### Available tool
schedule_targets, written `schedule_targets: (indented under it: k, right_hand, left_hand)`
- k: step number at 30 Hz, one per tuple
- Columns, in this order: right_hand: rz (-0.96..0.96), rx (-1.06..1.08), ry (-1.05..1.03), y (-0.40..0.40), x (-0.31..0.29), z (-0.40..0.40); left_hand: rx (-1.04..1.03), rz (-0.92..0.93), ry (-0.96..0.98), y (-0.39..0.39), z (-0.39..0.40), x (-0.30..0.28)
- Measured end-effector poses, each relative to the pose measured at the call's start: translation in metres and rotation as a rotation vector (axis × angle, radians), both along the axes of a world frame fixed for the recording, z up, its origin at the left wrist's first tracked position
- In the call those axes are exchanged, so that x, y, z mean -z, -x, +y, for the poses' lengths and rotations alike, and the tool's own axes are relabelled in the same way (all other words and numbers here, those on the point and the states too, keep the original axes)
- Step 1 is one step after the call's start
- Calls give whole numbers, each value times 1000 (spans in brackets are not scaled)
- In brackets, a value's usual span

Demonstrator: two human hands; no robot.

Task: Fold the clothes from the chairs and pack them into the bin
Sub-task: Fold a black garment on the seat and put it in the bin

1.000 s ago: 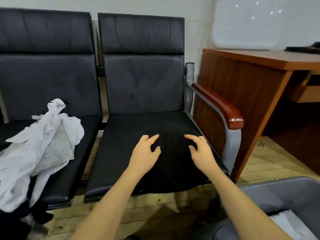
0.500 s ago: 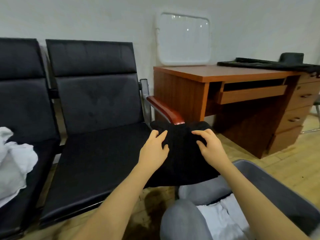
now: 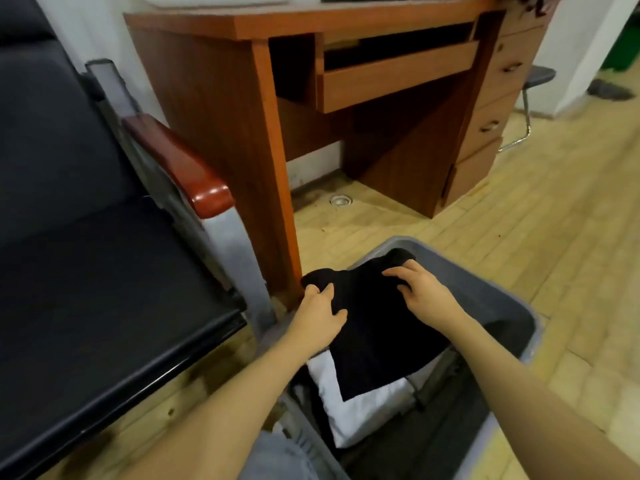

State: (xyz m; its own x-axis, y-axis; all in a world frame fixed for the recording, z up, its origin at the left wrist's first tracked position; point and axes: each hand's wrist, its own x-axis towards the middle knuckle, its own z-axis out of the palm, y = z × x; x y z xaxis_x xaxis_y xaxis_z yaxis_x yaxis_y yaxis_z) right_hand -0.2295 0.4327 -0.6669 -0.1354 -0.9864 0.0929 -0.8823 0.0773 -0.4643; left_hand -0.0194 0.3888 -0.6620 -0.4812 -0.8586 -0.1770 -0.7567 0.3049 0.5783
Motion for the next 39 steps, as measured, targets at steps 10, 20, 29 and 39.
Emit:
schedule_targets:
  k: [10,20,29,39]
  right_hand:
    - [181,113,-226,93,122,-36]
    - [462,116,-367,131,206,-81]
    - [422,141,-317,98,198,-62]
    - [370,132,-122,28,55,-23]
  left_hand:
    - [-14,100,-256,98,-36,146]
    - [-7,51,-406,151,-26,248]
    - [267,-273,45,110,-38,204]
    - [278,-226,349,61,-27,43]
